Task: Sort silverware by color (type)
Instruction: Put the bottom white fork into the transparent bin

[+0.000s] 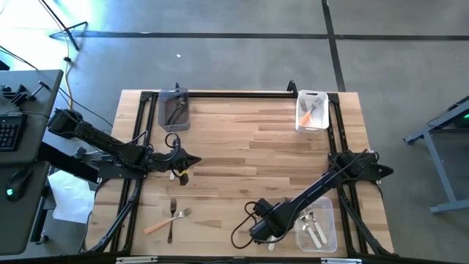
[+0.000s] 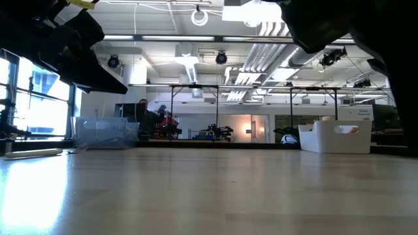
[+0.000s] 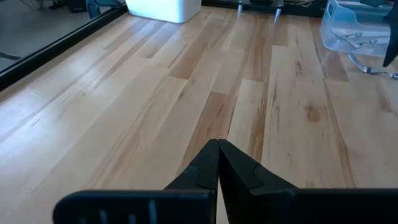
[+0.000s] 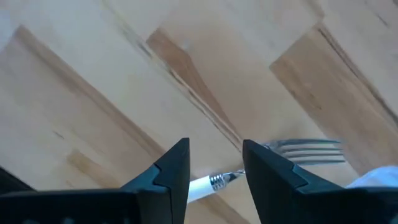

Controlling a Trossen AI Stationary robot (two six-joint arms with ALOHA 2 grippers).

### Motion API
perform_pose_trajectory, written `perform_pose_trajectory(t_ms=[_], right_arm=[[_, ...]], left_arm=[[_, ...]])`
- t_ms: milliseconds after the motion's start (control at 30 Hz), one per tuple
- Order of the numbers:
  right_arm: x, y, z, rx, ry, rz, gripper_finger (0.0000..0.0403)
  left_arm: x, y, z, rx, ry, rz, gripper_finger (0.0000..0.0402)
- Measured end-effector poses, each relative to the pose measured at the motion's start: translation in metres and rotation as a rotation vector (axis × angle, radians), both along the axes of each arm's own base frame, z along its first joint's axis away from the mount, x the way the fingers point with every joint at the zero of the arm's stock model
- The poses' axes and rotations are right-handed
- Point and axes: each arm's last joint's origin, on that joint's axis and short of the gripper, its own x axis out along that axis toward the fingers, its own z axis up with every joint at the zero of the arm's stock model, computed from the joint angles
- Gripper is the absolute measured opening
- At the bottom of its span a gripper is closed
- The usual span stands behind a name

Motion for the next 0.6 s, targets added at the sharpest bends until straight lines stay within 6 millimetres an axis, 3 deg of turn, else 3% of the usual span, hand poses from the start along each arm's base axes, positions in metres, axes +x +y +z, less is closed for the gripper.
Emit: perform_pose_trajectory(t_ms=[333, 600], right_arm=[[-0.003, 0.002, 0.015, 0.021, 0.06, 0.104, 0.0108], [-0.011, 0.004, 0.011, 0.031, 0.12, 0.323, 0.0016]], left_arm=[[0.0, 0.0, 0.0, 0.002, 0.005, 0.0, 0.0], [0.0, 0.0, -0.001, 0.003, 0.006, 0.0, 0.0]])
